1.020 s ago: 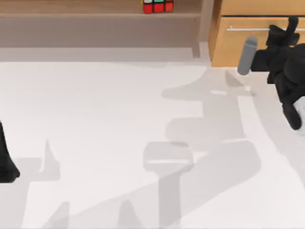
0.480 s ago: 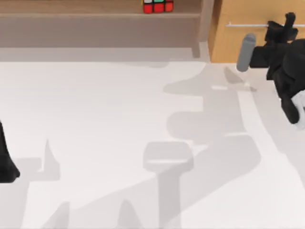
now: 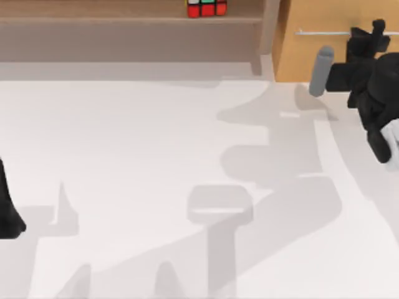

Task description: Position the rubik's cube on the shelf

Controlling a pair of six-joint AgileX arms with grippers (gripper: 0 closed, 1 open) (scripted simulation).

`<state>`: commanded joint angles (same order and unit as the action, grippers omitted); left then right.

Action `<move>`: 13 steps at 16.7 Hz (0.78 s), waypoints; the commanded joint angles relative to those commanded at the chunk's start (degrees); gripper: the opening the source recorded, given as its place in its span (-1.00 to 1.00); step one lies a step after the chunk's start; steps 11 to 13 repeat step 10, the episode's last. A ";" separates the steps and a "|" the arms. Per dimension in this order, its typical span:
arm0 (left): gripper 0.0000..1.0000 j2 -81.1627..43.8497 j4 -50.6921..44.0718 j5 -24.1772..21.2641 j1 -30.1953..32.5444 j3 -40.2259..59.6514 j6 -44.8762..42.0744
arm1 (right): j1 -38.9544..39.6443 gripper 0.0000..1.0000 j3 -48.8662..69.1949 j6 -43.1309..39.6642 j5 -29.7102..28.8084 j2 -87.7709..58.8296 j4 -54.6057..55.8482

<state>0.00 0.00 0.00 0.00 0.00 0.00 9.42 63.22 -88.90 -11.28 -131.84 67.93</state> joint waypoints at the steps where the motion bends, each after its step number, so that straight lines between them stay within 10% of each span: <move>1: 1.00 0.00 0.00 0.00 0.00 0.00 0.00 | 0.00 0.51 0.00 0.00 0.00 0.00 0.00; 4: 1.00 0.00 0.00 0.00 0.00 0.00 0.00 | 0.00 0.96 0.00 0.00 0.00 0.00 0.00; 13: 1.00 0.00 0.00 0.00 0.00 0.00 0.00 | 0.00 1.00 0.00 0.00 0.00 0.00 0.00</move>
